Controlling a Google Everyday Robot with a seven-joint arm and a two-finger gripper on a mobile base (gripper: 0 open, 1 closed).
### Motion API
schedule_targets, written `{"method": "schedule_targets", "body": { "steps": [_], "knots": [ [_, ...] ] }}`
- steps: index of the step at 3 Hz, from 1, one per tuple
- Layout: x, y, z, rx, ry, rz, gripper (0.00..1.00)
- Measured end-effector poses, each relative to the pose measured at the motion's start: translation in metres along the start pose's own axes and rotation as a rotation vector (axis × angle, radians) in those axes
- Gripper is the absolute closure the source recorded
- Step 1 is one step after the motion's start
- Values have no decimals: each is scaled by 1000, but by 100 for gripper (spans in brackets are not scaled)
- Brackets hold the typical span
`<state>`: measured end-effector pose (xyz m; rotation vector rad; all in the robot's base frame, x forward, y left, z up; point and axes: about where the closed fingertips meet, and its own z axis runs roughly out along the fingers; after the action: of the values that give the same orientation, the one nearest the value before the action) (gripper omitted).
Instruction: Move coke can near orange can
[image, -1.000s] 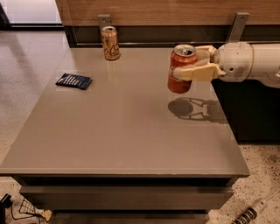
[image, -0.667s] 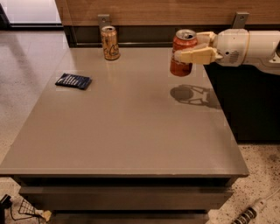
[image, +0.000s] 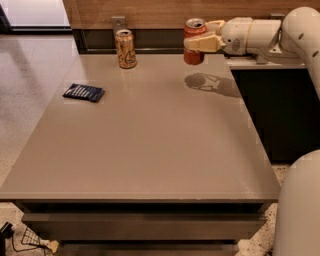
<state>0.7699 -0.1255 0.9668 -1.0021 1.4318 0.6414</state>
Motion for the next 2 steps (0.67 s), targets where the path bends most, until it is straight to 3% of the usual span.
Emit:
{"method": "schedule_targets", "body": {
  "steps": [1,2],
  "knots": [
    [0,0,0,0,0,0,100],
    [4,2,19,7,6,15,100]
  ]
}}
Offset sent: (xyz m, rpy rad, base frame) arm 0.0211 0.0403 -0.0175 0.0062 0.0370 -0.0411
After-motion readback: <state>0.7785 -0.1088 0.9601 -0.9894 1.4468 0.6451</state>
